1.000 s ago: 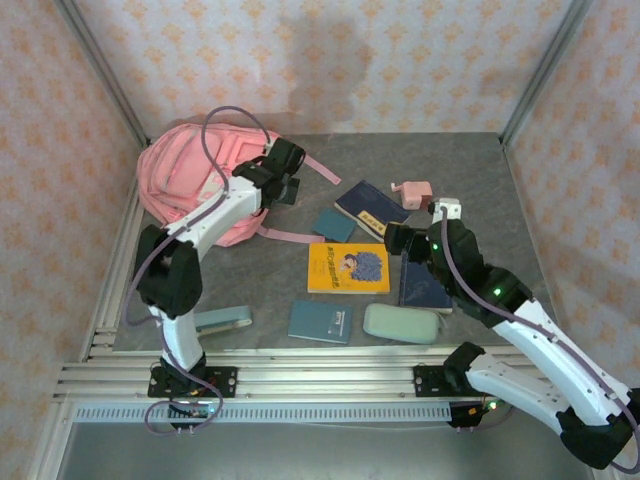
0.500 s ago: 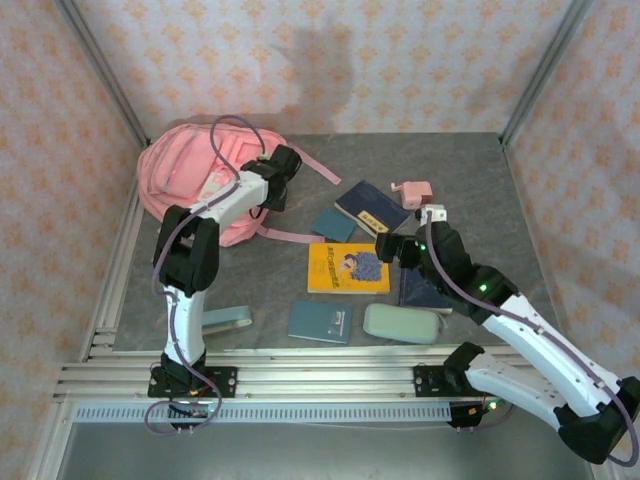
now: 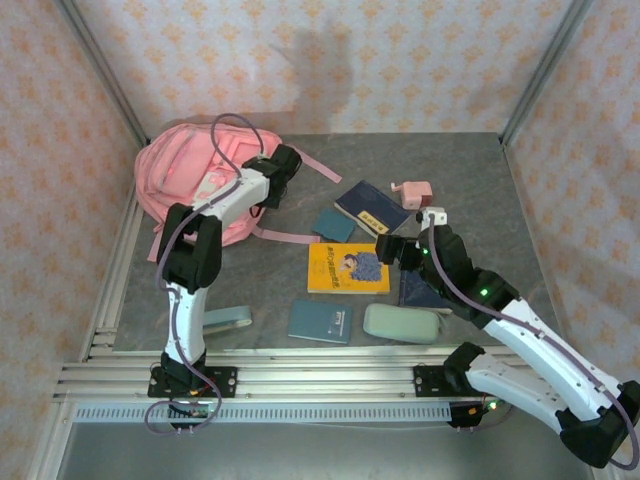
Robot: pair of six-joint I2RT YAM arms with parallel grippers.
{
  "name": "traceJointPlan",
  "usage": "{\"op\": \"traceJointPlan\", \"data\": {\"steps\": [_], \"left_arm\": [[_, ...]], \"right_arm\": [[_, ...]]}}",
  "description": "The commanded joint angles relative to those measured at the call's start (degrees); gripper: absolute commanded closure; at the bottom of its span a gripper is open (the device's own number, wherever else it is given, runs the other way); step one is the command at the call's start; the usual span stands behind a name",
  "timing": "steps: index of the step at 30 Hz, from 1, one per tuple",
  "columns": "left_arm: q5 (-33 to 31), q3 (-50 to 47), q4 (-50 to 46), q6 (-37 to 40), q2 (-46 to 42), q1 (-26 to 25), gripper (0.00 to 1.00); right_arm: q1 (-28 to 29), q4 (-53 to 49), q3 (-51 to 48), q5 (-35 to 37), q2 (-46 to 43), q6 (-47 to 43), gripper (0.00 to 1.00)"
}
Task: Pack books, pencil case, and school supplies into a backpack
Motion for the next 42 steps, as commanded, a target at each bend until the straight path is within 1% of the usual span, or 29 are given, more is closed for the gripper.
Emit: {"op": "traceJointPlan", "data": {"steps": [1,5,7,10,13,16,18,23,26,28,30,35,38,42], "left_arm": [[1.6,1.9,-4.6,-5.5,-7.4,1.6,1.0],[8.1,3.3,-7.5,-11.5,-12.7,3.3,1.0],[9.4,5.0,-9.7,-15.4,-14.2,3.7,1.0],[9.7,10.7,-15.8,-23.1,-14.6,4.0,1.0],[13.9,16.0,-19.9,-28.6,-14.5,4.5,1.0],[21.1,15.9,-17.8,-32.6,-16.5,4.9,1.0],[25.7,15.0,-15.3,-34.9,-18.1,5.0,1.0],[32.7,12.8,-11.5,-38.0,-19.9,5.0,1.0],[36.9,12.4,-9.8,-38.6,-19.5,5.0,1.0],[38.3,12.1,-9.0,-39.7,-19.4,5.0,1.0],[39.0,11.3,-7.6,-40.8,-19.6,5.0,1.0],[41.5,11.4,-4.6,-43.5,-19.1,4.9,1.0],[42.8,12.4,-3.8,-44.7,-18.1,5.0,1.0],[44.5,13.9,-2.3,-46.8,-16.9,4.9,1.0]], "right_arm": [[-0.1,1.2,-0.3,-1.2,0.4,1.8,0.06],[0.0,3.1,0.9,-4.0,3.0,3.5,0.03],[-0.1,3.4,2.2,-4.6,4.9,4.3,0.02],[-0.1,4.8,3.9,-5.2,7.5,5.1,0.01],[-0.2,7.9,5.7,-9.1,11.3,5.4,0.02],[-0.2,11.6,7.4,-13.7,16.3,7.2,0.02],[-0.2,16.1,7.1,-17.2,19.0,9.7,0.02],[0.1,29.0,6.8,-24.3,25.9,15.7,0.02],[0.6,32.3,9.7,-27.0,32.6,16.5,0.01],[1.4,32.8,12.6,-28.6,36.7,16.0,0.02],[2.5,34.5,14.3,-28.5,39.6,15.8,0.02],[3.6,38.3,16.8,-29.4,45.5,17.3,0.02],[4.0,40.5,17.1,-31.9,49.0,18.2,0.02],[4.2,52.6,11.0,-32.2,49.8,21.5,0.02]]}}
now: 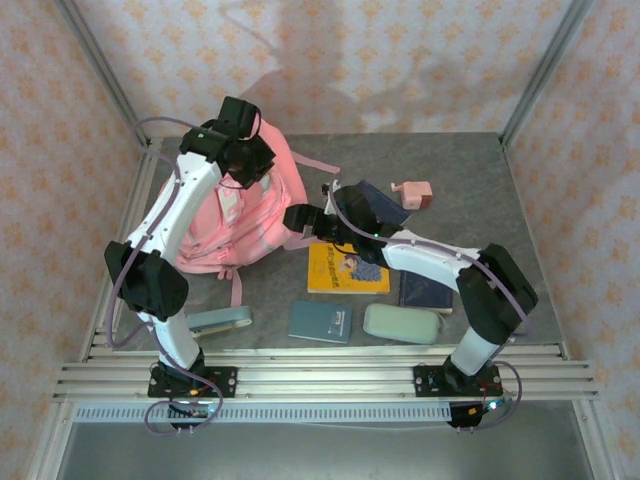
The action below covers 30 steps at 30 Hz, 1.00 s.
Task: Pack books, pencil case, and school supplies into a backpack
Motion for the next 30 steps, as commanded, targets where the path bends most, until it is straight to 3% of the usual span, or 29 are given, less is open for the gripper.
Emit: {"op": "traceJointPlan", "data": {"steps": [1,5,10,15,17,20,22,25,30], "left_arm": [[3.7,3.5,6.7,-4.3,0.0,-0.2,1.0],[4.2,5.1,8.0,-6.2,1.0,-0.6,1.0],[4.8,6.9,10.0,-7.6,2.4,-1.8,1.0],[8.5,7.4,11.7,-5.6,3.6,-2.3,0.99],[8.6,7.0,10.5,-3.1,3.1,-2.3,0.82],[8.3,3.8,9.6,1.0,0.5,-2.3,0.56],[7.5,1.1,8.3,4.2,-1.8,-2.5,0.44],[4.9,-3.4,6.4,10.2,-5.8,-3.8,0.38],[-2.7,-13.2,4.4,21.3,-13.6,-8.8,0.4]], "right_arm": [[0.5,13.0,-4.1,-1.8,0.7,3.5,0.02],[0.6,20.4,-4.3,-5.3,4.8,6.2,0.03],[0.5,26.9,-3.2,-3.2,10.3,10.8,0.2],[-0.3,28.3,-3.4,0.5,9.8,12.4,0.8],[-1.2,26.9,-3.9,1.7,7.8,12.4,0.95],[-3.4,25.8,-5.5,4.0,4.5,14.4,1.0],[-4.9,25.8,-6.8,5.5,2.8,17.3,1.0],[-6.0,23.7,-8.5,8.6,-0.3,20.8,1.0],[-8.5,15.3,-8.8,8.9,-5.5,20.4,1.0]]}}
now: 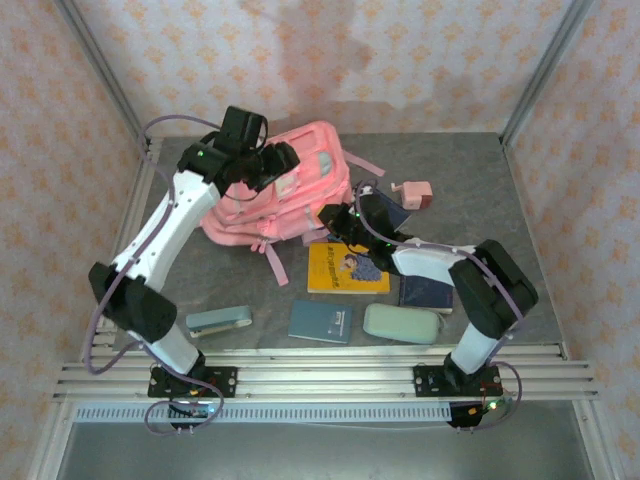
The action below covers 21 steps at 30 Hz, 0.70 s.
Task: Pack books, pencil case, and school supplies into a backpack
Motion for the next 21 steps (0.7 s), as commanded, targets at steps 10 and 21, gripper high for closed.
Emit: {"op": "traceJointPlan", "data": {"steps": [10,21], "left_arm": [[-6.8,-24.0,-1.4,22.1,-12.3,-4.1,0.47],[3.8,-29.6,5.8,29.6,-5.8,-4.1,0.54]], "right_arm": [[-12.6,-9.8,2.3,-18.1,-6.4,-0.2,1.0],[-15.3,-17.9,-0.4,-27.3,-9.1,-6.9,1.0]]}}
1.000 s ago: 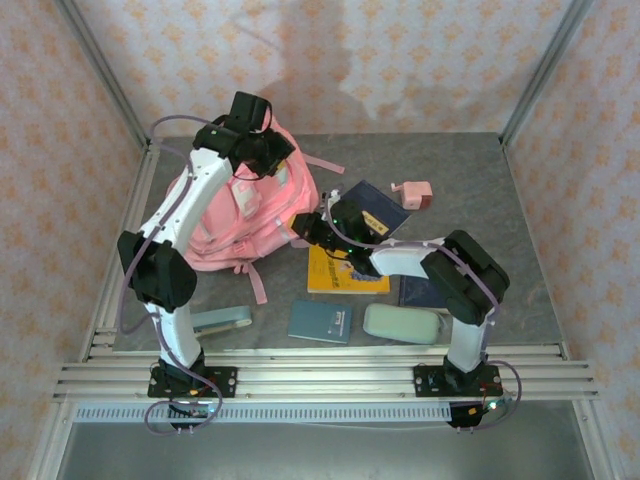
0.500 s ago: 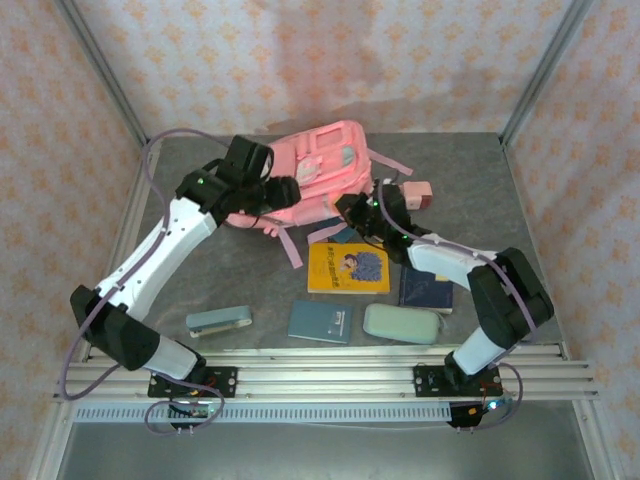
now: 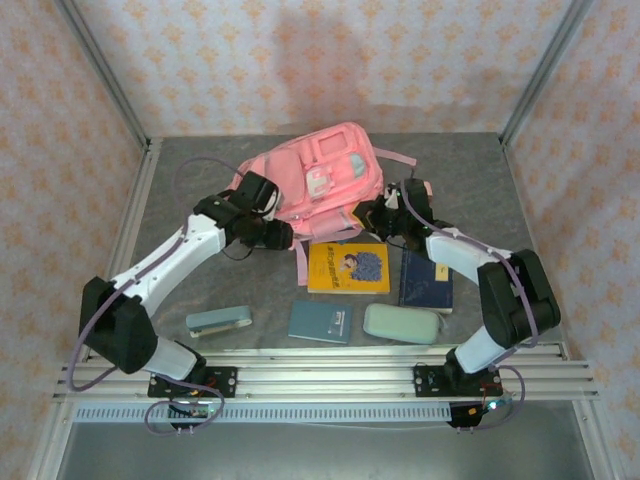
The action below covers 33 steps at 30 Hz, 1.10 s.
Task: Pack books, pencil case, and school supplies into a backpack
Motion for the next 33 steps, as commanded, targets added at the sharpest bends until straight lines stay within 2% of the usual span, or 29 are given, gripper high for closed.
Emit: {"op": "traceJointPlan", "data": {"steps": [1,6,10,19,24,28,33], "left_arm": [[4.9,-0.5,3.6,3.6,3.2,0.4,0.55],[4.5,0.4,4.2,3.9,7.5,0.5,0.58],[4.3,1.1,3.4,4.9,10.3,0.4,0.65],[6.6,-0.9,3.8,4.0,10.3,0.4,0.76],[6.5,-3.2,4.2,2.2,8.9,0.4,0.75],[6.8,-5.1,4.7,0.8,8.7,0.4,0.64],[7.6,-7.0,6.1,-0.4,9.1,0.2,0.62]], "right_arm": [[-0.3,-0.6,-0.7,-7.4,-3.6,-3.3,1.0],[-1.0,0.7,-1.8,-10.4,-4.3,-2.7,1.0],[-1.4,2.4,-2.7,-10.9,-5.4,-1.3,1.0],[-2.7,4.1,-3.9,-9.1,-5.6,0.2,1.0],[-2.9,6.9,-4.8,-8.3,-4.9,2.3,1.0],[-2.9,9.1,-5.6,-8.5,-3.9,3.8,1.0],[-3.0,12.3,-6.5,-8.9,-3.1,6.0,1.0]]}}
